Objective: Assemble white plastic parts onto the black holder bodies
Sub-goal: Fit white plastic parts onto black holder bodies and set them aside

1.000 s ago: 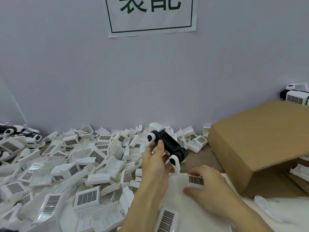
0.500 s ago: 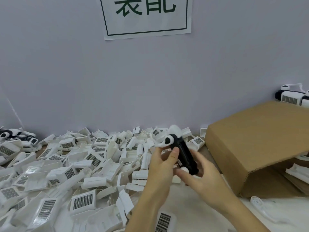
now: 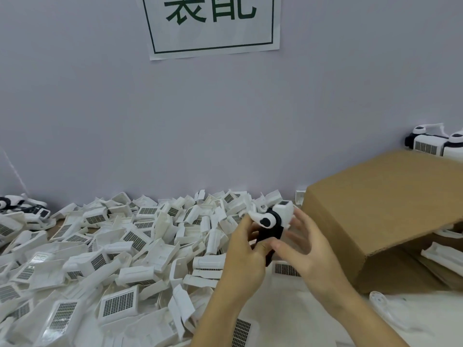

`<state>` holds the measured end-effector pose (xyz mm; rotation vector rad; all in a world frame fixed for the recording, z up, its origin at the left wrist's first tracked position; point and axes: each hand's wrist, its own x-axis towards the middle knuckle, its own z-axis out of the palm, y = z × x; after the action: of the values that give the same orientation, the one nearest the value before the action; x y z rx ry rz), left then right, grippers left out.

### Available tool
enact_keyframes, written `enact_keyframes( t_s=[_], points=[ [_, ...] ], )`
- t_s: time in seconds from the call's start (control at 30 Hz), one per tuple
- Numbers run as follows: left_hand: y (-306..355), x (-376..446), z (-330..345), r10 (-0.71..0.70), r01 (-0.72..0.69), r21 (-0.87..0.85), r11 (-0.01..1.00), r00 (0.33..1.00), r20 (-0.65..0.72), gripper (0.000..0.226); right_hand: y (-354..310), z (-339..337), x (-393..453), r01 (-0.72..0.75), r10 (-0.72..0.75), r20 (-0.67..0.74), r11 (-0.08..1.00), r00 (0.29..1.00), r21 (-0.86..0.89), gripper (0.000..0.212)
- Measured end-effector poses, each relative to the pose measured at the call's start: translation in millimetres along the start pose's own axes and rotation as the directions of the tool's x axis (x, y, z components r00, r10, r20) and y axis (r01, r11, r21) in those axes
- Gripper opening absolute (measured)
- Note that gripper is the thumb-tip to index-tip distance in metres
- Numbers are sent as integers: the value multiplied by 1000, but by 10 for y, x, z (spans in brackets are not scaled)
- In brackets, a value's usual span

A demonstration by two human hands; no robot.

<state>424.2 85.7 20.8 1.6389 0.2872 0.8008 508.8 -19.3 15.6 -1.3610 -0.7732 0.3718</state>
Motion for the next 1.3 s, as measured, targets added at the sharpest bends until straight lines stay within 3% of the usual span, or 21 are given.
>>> enact_keyframes(
  t_s=[0.07,0.13,0.23,0.37,0.43,0.57,0.7,0.77,0.87,0.93,0.97,1.07,1.17,1.23,1.3],
  points=[
    [12,-21,26,54,-64,92,994,992,110,45,-10,-16,12,13,-8,-55,997,998,79,72],
    [13,-41,60,78,-108,162,981,980,180,47,-17,-26,32,41,-31,-168,997,985,59,55],
    [18,-49,75,102,-143,209,968,975,195,43,7,-48,66,44,-30,-234,998,972,55,41],
    [52,-70,110,150,-204,277,939,967,205,19,9,-62,82,33,8,-257,987,966,154,35],
    [63,-81,137,149,-221,348,911,964,222,21,-5,-39,75,29,20,-260,983,965,184,34],
    [62,-69,151,181,-227,393,891,972,151,16,-38,36,34,71,-37,-244,989,969,129,42],
    [31,-47,136,214,-212,366,906,976,35,15,-84,52,14,125,-95,-196,981,976,147,70],
    [53,-36,128,185,-167,286,944,982,-38,13,-86,39,3,125,-109,-116,983,987,136,74],
    [120,12,89,-27,0,-116,993,973,-227,15,-70,27,-9,85,-71,-123,990,990,108,74],
    [161,72,28,-202,82,-346,935,923,-328,12,-31,-7,10,54,-32,-189,992,981,112,55],
    [173,98,-8,-288,119,-445,888,896,-336,21,-18,-18,22,39,-16,-213,994,977,102,42],
    [214,110,-98,-476,154,-711,686,834,-279,29,1,-17,32,-7,26,-237,997,971,80,23],
    [235,87,-142,-514,139,-815,563,831,-214,43,13,-2,31,-70,84,-233,995,969,67,21],
    [234,83,-139,-491,162,-791,590,849,-193,47,11,12,28,-113,122,-217,992,969,52,23],
    [252,75,-99,-454,190,-746,638,875,-165,27,12,28,23,-139,141,-184,990,973,21,24]
  ],
)
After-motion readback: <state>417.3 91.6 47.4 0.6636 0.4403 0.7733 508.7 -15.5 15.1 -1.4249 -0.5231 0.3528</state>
